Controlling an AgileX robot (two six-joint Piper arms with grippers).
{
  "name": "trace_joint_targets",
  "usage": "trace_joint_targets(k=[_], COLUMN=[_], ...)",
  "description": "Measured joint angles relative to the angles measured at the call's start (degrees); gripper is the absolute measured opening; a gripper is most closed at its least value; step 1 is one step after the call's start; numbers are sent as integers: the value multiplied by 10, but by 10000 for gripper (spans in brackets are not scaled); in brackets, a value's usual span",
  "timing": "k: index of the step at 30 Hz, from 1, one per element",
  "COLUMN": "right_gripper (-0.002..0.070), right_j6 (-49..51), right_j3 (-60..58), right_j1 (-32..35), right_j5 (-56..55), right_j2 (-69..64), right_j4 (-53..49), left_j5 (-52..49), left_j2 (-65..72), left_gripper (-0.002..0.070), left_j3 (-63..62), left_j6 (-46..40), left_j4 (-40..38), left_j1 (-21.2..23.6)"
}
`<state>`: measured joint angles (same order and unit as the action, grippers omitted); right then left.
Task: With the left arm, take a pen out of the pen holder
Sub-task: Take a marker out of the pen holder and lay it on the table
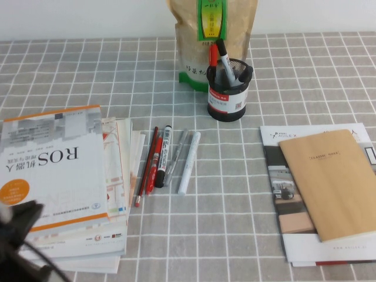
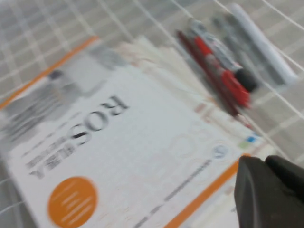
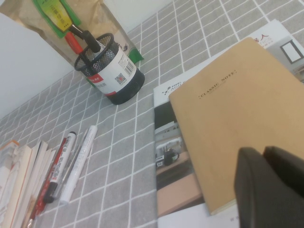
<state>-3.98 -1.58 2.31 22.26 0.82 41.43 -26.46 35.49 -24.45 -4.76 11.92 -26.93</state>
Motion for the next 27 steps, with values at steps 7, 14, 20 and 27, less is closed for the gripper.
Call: trace_joint_targets(k=[7,14,20,27], right_gripper=[-13,-13,-13,-13], right_j6=[0,0,0,0], right_j3=[0,0,0,0], right_j1=[0,0,0,0], right_j5=[0,0,0,0], right_j2=[0,0,0,0], right_j4=[0,0,0,0], left_j5=[195,321,311,219], left_j2=[-158,-255,-269,-273], left_gripper=[-1,-2,-2,-2], left_j3=[173,258,258,258], left_j6=[27,48,63,83], left_j4=[3,6,7,7], left_j1=[141,248,272,276])
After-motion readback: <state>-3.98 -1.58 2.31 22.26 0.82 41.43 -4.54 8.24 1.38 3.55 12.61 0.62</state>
